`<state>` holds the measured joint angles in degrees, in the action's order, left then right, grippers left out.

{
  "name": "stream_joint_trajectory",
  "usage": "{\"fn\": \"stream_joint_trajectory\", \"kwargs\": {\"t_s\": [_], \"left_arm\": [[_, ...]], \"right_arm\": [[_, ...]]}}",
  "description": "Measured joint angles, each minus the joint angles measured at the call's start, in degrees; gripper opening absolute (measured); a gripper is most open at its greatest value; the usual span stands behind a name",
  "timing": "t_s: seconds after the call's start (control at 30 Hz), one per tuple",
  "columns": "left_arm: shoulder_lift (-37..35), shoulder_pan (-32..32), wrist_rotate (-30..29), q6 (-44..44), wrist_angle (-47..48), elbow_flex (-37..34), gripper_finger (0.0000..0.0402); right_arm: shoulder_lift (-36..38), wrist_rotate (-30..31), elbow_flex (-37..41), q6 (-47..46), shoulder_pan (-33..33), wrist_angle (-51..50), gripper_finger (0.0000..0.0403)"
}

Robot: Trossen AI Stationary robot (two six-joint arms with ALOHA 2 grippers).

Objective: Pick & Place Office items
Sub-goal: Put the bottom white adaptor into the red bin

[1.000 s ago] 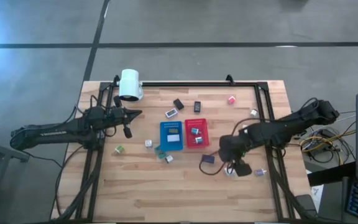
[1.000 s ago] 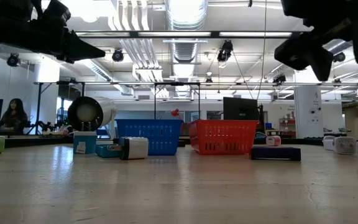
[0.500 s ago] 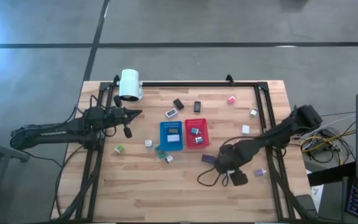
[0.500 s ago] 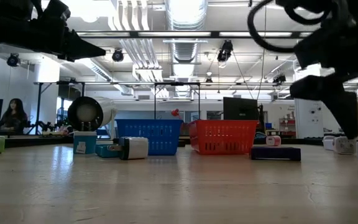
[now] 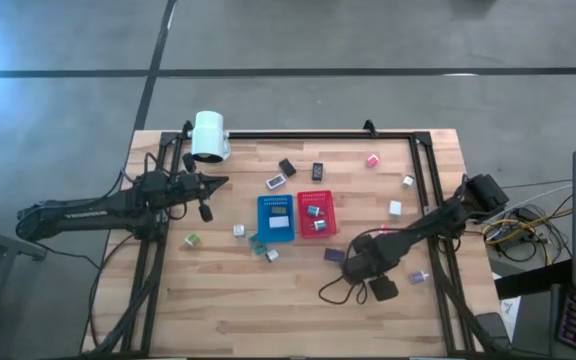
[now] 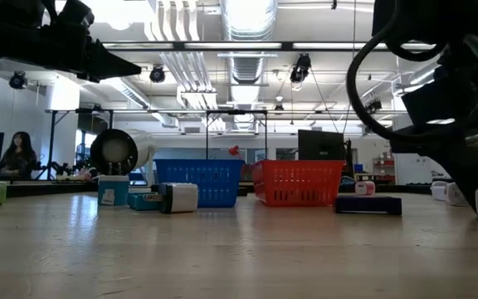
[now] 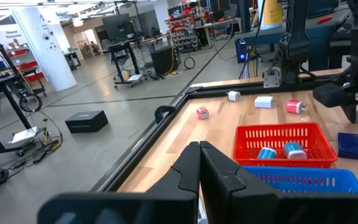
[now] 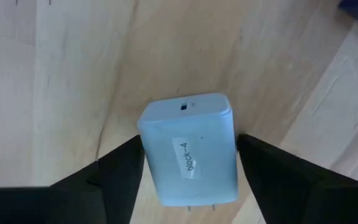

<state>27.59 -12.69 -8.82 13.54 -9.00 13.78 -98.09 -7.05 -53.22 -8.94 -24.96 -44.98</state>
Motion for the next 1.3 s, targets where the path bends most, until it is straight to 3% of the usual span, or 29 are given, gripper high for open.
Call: {"fn": "stream_joint_trajectory", "kwargs": {"t_s": [0.27, 0.53, 0.8, 1.0, 1.3], "left_arm": [[0.0, 0.0, 0.0, -0.02, 0.0, 0.0, 0.0011], [0.0, 0.0, 0.0, -1.59, 0.03, 0.0, 0.0011], [0.0, 0.0, 0.18, -1.97, 0.44, 0.0, 0.0011], [0.02, 0.0, 0.22, -1.97, 0.46, 0.0, 0.0011], [0.04, 0.0, 0.22, -1.97, 0.46, 0.0, 0.0011]], "right_arm": [[0.58, 1.29, 0.09, 4.68, -0.31, 2.33, 0.017], [6.6, 1.68, 0.09, 9.04, 1.72, 10.42, 0.0168], [23.45, 4.65, 2.22, 12.71, 7.91, 19.75, 0.0168], [39.53, 3.82, 11.33, 14.33, 16.04, 34.15, 0.0168], [58.27, 1.97, 24.17, 12.33, 31.29, 43.17, 0.0168]]}}
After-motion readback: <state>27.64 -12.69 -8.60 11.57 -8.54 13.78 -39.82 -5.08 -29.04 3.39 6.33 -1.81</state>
